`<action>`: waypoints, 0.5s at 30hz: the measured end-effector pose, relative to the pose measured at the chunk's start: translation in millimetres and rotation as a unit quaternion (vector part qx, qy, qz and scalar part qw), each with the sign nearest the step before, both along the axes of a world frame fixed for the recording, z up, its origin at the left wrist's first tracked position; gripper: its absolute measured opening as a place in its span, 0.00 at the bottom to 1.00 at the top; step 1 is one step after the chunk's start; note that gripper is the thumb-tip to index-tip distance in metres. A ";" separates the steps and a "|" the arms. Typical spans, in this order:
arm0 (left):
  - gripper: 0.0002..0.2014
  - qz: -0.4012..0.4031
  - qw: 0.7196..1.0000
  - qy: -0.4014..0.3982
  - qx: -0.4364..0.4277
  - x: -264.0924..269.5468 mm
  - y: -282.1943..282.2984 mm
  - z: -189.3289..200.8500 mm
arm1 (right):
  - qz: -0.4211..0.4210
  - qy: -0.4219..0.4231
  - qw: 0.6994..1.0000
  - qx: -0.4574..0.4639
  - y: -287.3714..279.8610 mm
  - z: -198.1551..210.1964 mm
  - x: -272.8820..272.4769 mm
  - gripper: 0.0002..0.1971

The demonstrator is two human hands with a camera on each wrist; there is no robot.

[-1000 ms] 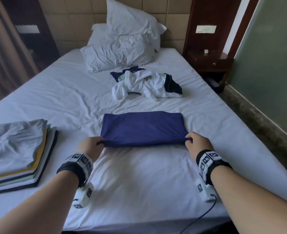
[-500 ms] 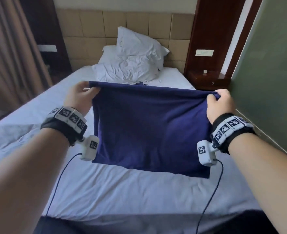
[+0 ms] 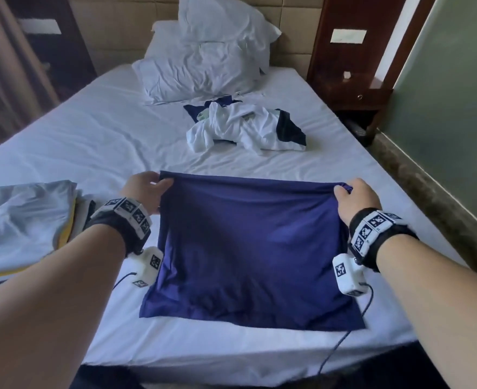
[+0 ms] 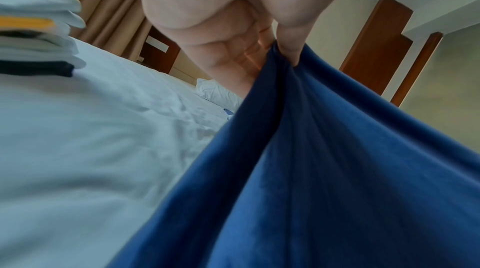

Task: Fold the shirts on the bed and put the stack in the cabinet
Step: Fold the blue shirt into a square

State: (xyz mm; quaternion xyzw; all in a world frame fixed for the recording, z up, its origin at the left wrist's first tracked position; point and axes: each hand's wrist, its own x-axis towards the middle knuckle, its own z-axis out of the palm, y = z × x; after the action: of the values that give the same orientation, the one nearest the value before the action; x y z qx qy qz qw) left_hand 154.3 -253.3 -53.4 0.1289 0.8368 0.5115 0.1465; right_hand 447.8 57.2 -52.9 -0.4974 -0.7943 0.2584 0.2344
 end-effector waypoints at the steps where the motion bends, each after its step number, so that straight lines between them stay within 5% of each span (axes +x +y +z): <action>1: 0.09 -0.004 1.000 0.003 -0.007 -8.0 7.4 -3.0 | 0.000 -0.006 1.000 -0.002 6.7 -3.4 -5.0 0.11; 10: 0.24 -0.045 0.996 -0.043 -0.062 -67.7 66.2 -57.7 | -0.034 -0.098 0.994 -0.041 41.7 -43.5 -43.5 0.12; 12: 0.28 -0.025 0.996 -0.041 -0.075 -67.0 76.8 -59.6 | 0.012 -0.146 0.989 0.023 32.9 -48.1 -49.8 0.15; 15: 0.28 -0.039 0.986 0.091 -0.137 -38.0 92.8 -45.6 | 0.161 -0.180 0.964 0.115 3.9 -54.8 -66.8 0.17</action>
State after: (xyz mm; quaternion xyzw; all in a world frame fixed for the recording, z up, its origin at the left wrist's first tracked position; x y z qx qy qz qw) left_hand 116.3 -160.5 -99.0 0.1863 0.9033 0.3717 0.1056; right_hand 381.0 61.1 -107.7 -0.3704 -0.9175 0.1057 0.0989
